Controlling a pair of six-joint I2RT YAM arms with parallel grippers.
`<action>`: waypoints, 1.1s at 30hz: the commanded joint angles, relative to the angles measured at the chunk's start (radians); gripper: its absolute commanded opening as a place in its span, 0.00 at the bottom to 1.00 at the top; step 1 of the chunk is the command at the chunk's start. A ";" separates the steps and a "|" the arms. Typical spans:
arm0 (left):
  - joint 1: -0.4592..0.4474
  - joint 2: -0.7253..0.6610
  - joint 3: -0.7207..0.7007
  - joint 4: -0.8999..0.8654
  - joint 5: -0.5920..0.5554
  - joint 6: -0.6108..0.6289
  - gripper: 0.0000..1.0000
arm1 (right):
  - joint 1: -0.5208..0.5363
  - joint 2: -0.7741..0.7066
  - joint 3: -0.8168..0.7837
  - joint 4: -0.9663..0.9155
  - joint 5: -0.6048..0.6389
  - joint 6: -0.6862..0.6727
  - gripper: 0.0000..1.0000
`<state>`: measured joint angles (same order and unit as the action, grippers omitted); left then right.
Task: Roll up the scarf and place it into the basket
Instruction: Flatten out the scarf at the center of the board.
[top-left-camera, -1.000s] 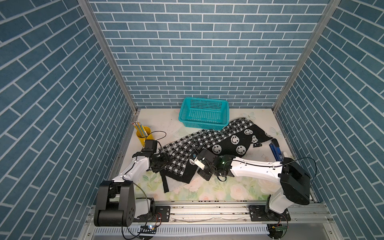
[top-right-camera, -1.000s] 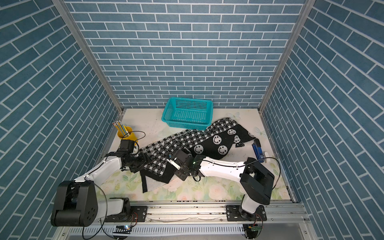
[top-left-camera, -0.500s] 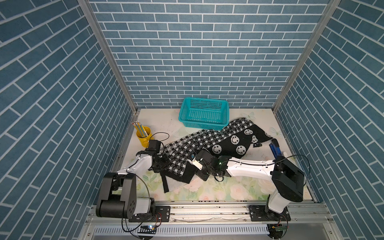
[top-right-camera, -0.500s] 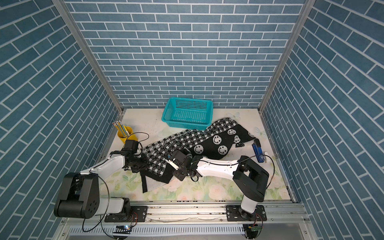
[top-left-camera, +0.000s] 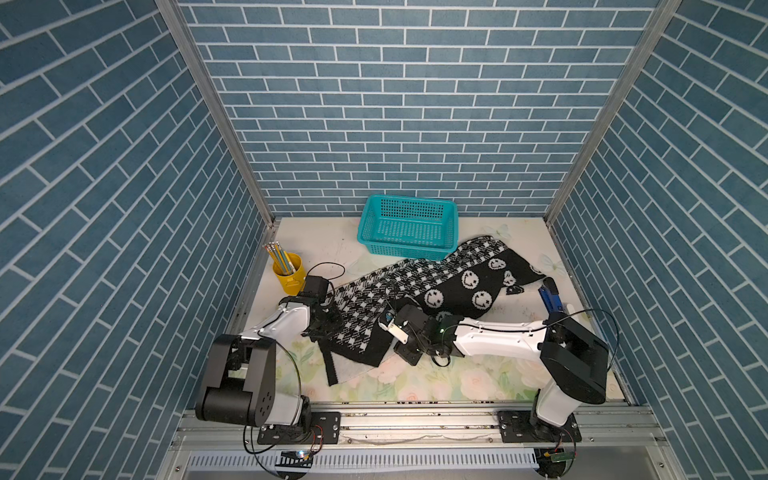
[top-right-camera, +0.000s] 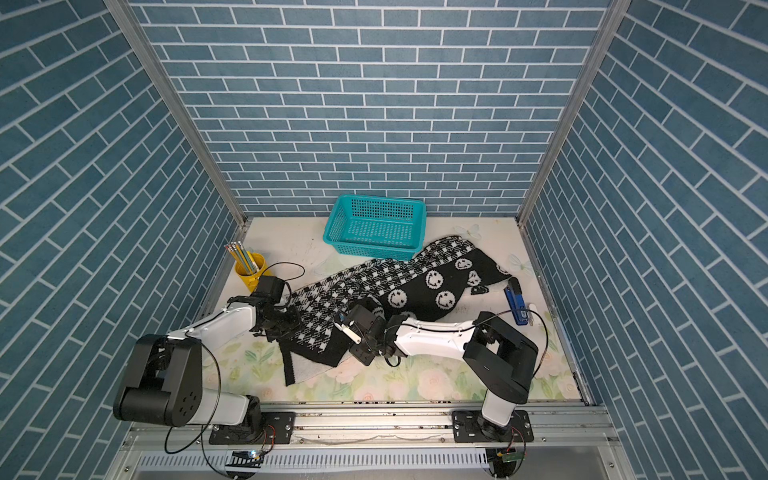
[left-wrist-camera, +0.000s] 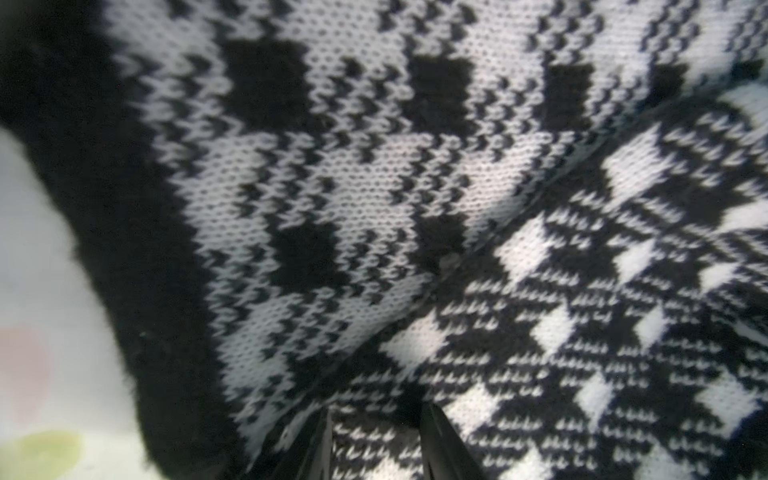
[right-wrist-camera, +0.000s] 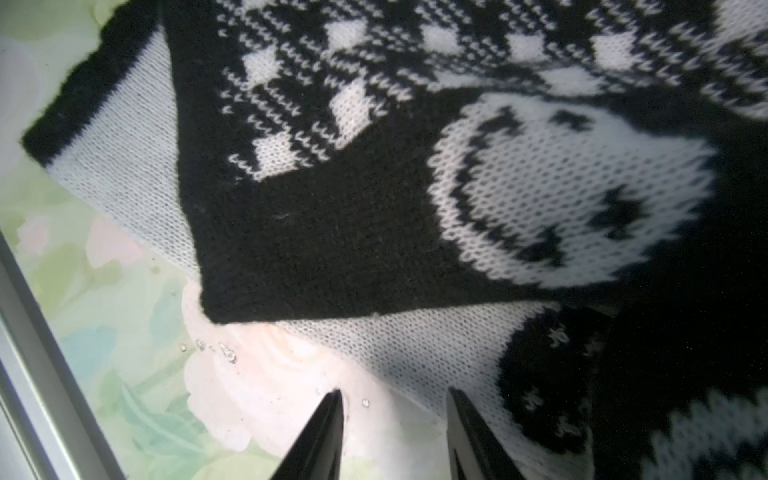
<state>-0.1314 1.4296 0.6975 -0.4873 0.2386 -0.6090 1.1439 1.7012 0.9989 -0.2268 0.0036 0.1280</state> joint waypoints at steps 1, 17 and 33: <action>-0.021 0.029 0.006 -0.029 -0.052 0.004 0.29 | -0.005 -0.032 -0.021 0.025 0.009 0.033 0.44; -0.028 -0.001 0.280 -0.250 -0.200 0.062 0.00 | -0.021 -0.054 -0.068 0.081 0.004 0.042 0.44; -0.013 0.129 0.271 -0.119 -0.142 0.078 0.47 | -0.046 0.071 0.009 0.157 -0.073 0.057 0.28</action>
<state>-0.1505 1.5566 0.9779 -0.6468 0.0898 -0.5320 1.1141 1.7378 0.9840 -0.1078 -0.0566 0.1448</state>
